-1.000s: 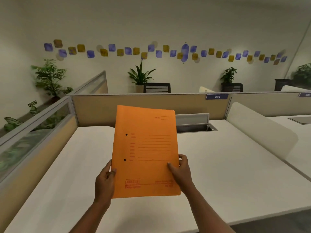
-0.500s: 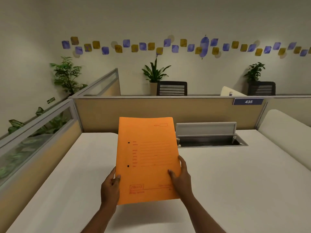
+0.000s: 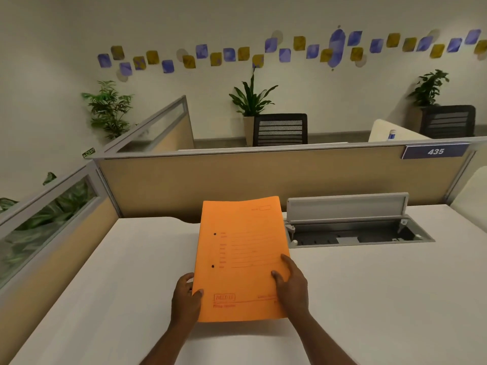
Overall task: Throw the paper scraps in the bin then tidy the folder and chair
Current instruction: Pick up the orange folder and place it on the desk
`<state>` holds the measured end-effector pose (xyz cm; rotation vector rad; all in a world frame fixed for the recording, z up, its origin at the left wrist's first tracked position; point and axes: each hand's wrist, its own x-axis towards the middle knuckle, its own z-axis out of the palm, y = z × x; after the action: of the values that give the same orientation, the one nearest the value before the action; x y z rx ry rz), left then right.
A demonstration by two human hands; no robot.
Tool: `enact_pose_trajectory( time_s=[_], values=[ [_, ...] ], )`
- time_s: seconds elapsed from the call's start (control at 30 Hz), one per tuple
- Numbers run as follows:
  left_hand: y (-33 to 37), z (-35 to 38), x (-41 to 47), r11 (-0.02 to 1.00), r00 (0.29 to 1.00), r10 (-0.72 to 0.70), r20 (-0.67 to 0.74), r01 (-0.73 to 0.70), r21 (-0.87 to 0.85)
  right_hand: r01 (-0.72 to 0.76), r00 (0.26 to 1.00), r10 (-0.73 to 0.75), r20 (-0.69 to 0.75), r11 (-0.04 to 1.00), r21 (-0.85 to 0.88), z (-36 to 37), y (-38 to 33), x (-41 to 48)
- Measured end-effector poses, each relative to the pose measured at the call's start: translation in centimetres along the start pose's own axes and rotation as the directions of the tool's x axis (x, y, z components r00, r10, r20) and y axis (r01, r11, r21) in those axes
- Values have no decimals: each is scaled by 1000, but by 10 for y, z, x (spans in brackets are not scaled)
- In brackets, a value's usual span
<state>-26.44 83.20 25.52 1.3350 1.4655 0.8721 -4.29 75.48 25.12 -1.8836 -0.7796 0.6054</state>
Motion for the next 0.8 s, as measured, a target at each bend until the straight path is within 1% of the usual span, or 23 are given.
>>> enact_pose_trajectory(
  time_s=[0.27, 0.43, 0.6, 0.67, 0.8],
  values=[
    [-3, 21, 46, 995, 1000, -1, -9, 2, 104, -41, 999, 42, 24, 999, -33, 22, 10, 54],
    [-6, 29, 67, 985, 999, 27, -17, -23, 172, -52, 998, 54, 25, 997, -57, 37, 15, 77],
    [-12, 35, 78, 973, 1000, 18, -1, -18, 232, -78, 997, 80, 12, 990, -116, 45, 23, 89],
    [-14, 37, 79, 958, 999, 42, 10, -43, 284, -96, 995, 98, 9, 985, -141, 48, 27, 91],
    [-19, 41, 78, 920, 996, 90, -24, -74, 384, -98, 995, 103, 8, 968, -230, 50, 34, 94]
  ],
)
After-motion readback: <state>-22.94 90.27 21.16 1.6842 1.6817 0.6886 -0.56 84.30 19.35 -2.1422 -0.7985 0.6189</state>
